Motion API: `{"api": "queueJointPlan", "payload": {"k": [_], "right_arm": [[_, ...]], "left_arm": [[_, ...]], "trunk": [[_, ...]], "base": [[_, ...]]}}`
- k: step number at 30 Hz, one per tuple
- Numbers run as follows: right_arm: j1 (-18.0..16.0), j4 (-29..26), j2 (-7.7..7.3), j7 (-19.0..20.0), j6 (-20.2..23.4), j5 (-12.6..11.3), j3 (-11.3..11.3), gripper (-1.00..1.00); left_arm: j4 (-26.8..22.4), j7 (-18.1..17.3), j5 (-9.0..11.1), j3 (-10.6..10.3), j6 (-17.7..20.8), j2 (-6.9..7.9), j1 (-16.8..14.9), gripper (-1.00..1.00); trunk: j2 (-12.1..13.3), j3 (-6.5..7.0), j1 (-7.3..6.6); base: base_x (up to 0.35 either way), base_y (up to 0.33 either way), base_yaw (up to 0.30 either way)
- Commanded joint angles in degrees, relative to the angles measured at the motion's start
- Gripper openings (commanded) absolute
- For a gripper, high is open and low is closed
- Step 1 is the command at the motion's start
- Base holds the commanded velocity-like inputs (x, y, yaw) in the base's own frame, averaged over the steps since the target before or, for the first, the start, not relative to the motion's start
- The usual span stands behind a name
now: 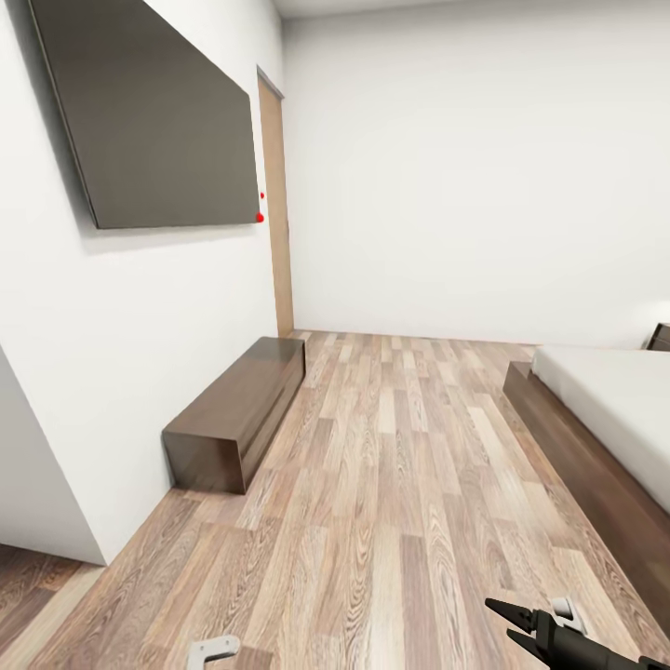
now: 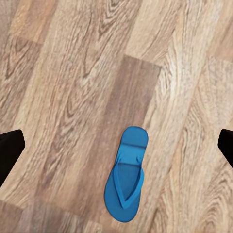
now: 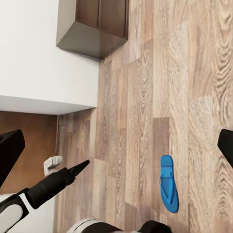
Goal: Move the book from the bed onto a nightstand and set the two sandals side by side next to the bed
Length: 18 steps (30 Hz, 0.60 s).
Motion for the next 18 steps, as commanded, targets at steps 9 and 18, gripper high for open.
{"api": "queueJointPlan", "payload": {"k": [9,18], "right_arm": [[0.0,0.0,0.0,0.1,0.4,-0.2,-0.1,1.0],[0.0,0.0,0.0,0.1,0.4,-0.2,-0.1,1.0]], "left_arm": [[-0.1,0.1,0.6,0.1,0.1,-0.06,0.0,1.0],[-0.1,0.1,0.6,0.1,0.1,-0.04,0.0,1.0]], "trunk": [[-3.7,-1.68,1.98],[-7.3,-3.3,3.95]], "base": [[0.0,0.0,0.0],[0.0,0.0,0.0]]}}
